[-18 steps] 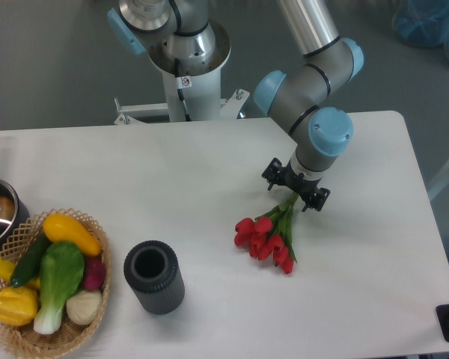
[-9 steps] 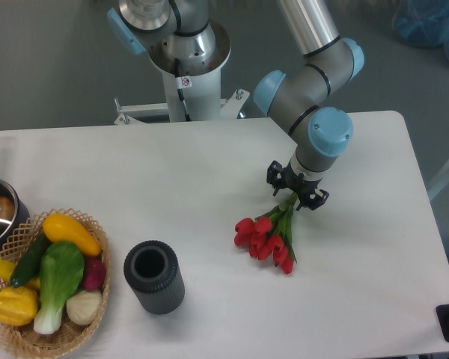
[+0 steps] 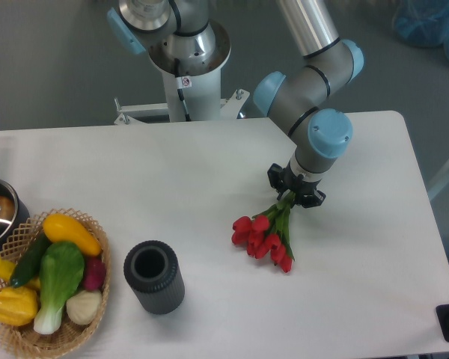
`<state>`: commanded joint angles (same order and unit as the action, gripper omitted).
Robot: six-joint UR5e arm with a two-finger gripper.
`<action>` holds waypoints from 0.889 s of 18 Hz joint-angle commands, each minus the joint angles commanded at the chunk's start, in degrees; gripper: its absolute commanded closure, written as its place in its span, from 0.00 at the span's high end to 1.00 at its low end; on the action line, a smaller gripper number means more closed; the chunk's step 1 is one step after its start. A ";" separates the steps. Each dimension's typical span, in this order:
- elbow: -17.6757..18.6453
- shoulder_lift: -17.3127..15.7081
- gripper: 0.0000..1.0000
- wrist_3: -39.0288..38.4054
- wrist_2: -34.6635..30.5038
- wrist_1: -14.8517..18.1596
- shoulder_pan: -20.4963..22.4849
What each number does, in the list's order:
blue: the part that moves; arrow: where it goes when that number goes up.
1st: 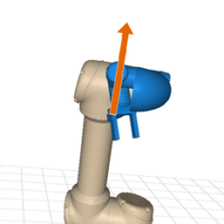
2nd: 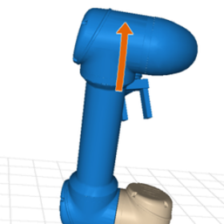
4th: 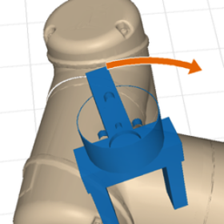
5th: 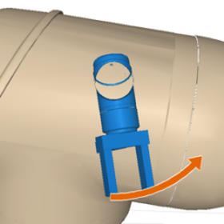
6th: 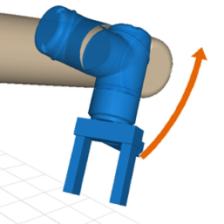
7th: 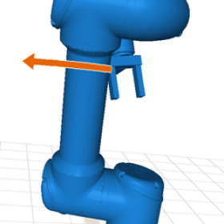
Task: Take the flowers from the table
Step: 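Close the gripper on the green tulip stems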
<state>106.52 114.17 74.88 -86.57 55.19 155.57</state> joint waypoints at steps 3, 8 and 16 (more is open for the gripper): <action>-0.53 -0.09 0.22 0.00 0.00 0.18 0.09; -0.88 -0.26 0.14 -0.09 0.00 0.44 0.35; -3.33 -2.28 0.13 -0.35 0.00 3.68 0.26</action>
<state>103.19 111.89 74.53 -86.57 58.87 155.83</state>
